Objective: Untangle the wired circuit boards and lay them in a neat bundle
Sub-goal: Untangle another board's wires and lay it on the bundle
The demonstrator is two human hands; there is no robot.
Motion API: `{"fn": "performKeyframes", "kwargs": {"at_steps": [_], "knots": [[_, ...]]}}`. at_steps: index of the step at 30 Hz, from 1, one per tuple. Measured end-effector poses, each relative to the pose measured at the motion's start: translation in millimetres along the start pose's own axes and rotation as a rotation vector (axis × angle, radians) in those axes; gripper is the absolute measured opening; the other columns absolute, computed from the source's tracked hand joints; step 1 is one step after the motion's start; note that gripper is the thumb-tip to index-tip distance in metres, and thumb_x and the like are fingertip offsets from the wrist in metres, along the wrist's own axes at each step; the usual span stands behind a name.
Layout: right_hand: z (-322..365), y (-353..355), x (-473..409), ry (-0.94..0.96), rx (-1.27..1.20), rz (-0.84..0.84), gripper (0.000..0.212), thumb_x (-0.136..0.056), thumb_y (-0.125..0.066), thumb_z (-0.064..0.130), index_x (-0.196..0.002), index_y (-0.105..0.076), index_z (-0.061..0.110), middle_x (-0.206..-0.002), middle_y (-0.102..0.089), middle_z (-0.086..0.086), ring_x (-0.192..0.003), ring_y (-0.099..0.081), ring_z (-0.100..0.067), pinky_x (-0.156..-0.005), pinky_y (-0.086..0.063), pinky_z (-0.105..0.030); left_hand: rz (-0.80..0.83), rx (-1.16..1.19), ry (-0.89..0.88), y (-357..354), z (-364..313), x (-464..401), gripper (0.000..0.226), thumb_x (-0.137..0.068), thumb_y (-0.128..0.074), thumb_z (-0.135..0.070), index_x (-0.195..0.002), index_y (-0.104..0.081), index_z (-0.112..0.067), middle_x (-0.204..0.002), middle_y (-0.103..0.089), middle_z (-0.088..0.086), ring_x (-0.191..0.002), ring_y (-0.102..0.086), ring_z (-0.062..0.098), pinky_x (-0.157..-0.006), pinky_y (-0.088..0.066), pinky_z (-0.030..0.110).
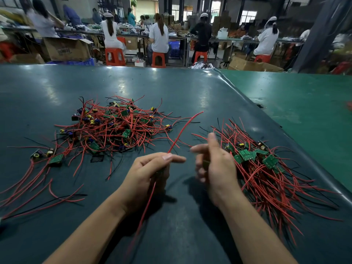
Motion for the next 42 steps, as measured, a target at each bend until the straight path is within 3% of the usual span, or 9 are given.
{"fn": "performKeyframes", "kwargs": {"at_steps": [4, 8, 10, 13, 19, 26, 31, 36, 42], "knots": [[-19, -45, 23, -0.128, 0.175, 0.452, 0.035, -0.074, -0.064, 0.054, -0.074, -0.071, 0.02, -0.049, -0.046, 0.003, -0.036, -0.034, -0.007, -0.037, -0.026, -0.014, -0.013, -0.021, 0.017, -3, 3, 0, 0.053, -0.092, -0.043, -0.049, -0.113, -0.07, -0.009, -0.047, -0.052, -0.009, -0.037, -0.032, -0.001, -0.037, -0.022, 0.014], [-23, -40, 24, -0.182, 0.231, 0.494, 0.026, -0.075, -0.069, 0.041, -0.077, -0.069, 0.016, -0.05, -0.053, 0.0, -0.035, -0.037, -0.007, -0.035, -0.03, -0.016, 0.015, -0.158, 0.017, -3, 5, 3, 0.071, -0.085, -0.027, -0.067, -0.118, -0.07, -0.022, -0.076, -0.073, 0.003, -0.065, -0.064, 0.016, -0.066, -0.05, 0.028], [-21, -44, 28, -0.181, 0.234, 0.566, 0.026, -0.078, -0.067, 0.041, -0.079, -0.07, 0.015, -0.056, -0.059, -0.001, -0.037, -0.041, -0.006, -0.034, -0.035, -0.016, 0.014, -0.231, 0.019, -1, 8, 4, 0.073, -0.082, -0.026, -0.079, -0.12, -0.068, -0.032, -0.075, -0.069, 0.01, -0.067, -0.059, 0.025, -0.066, -0.045, 0.035], [-14, -48, 34, -0.159, 0.224, 0.642, 0.02, -0.083, -0.068, 0.034, -0.073, -0.072, 0.018, -0.061, -0.063, -0.002, -0.039, -0.046, -0.005, -0.036, -0.04, -0.017, 0.01, -0.359, -0.068, 0, 7, 4, 0.08, -0.075, -0.031, -0.088, -0.121, -0.065, -0.032, -0.064, -0.064, -0.002, -0.063, -0.062, 0.011, -0.059, -0.046, 0.02], [10, -21, 13, -0.018, 0.009, 0.22, 0.006, -0.093, -0.056, 0.004, -0.089, -0.061, 0.003, -0.06, -0.067, -0.008, -0.038, -0.047, -0.009, -0.036, -0.043, -0.02, -0.463, -0.462, -0.372, 40, -29, 8, 0.078, -0.084, -0.025, -0.081, -0.1, -0.068, -0.017, -0.05, -0.035, -0.009, -0.044, -0.032, 0.005, -0.045, -0.029, 0.016], [38, 44, 11, 0.315, -0.403, -0.439, 0.007, -0.097, -0.057, 0.011, -0.104, -0.059, 0.01, -0.086, -0.075, -0.002, -0.039, -0.049, -0.007, -0.041, -0.048, -0.021, -0.811, -0.747, -0.528, 60, -53, 30, 0.04, -0.098, -0.035, -0.049, -0.083, -0.062, -0.022, -0.057, -0.048, -0.006, -0.05, -0.043, 0.012, -0.048, -0.034, 0.03], [8, 41, 12, 0.069, -0.572, -0.467, 0.01, -0.098, -0.058, 0.022, -0.098, -0.062, 0.013, -0.107, -0.074, -0.001, -0.041, -0.052, -0.004, -0.042, -0.046, -0.016, -0.746, -1.241, -0.319, 50, -37, 16, 0.011, -0.086, -0.069, -0.026, -0.093, -0.07, -0.018, -0.095, -0.061, 0.002, -0.099, -0.05, 0.028, -0.088, -0.04, 0.041], [5, 37, 9, 0.002, -0.516, -0.429, 0.016, -0.098, -0.05, 0.026, -0.093, -0.06, 0.016, -0.091, -0.076, -0.003, -0.039, -0.044, -0.009, -0.039, -0.039, -0.017, -0.687, -1.407, -0.042, 73, -22, 6, 0.049, -0.089, -0.06, -0.038, -0.132, -0.056, -0.014, -0.142, -0.045, 0.003, -0.133, -0.03, 0.025, -0.109, -0.028, 0.043], [4, 30, 7, -0.007, -0.44, -0.365, 0.019, -0.095, -0.048, 0.016, -0.082, -0.061, 0.013, -0.055, -0.059, 0.001, -0.035, -0.035, -0.009, -0.037, -0.027, -0.016, -0.633, -1.576, 0.071, 79, -16, -1, 0.041, -0.094, -0.05, -0.035, -0.131, -0.058, -0.02, -0.143, -0.048, -0.003, -0.121, -0.042, 0.03, -0.096, -0.035, 0.04]]}}
Point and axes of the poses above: each hand's wrist, its own x-axis away from the middle knuckle, its own y-axis out of the back of the hand, z = x × y, the point moved 8 cm from there along -x, towards the middle knuckle
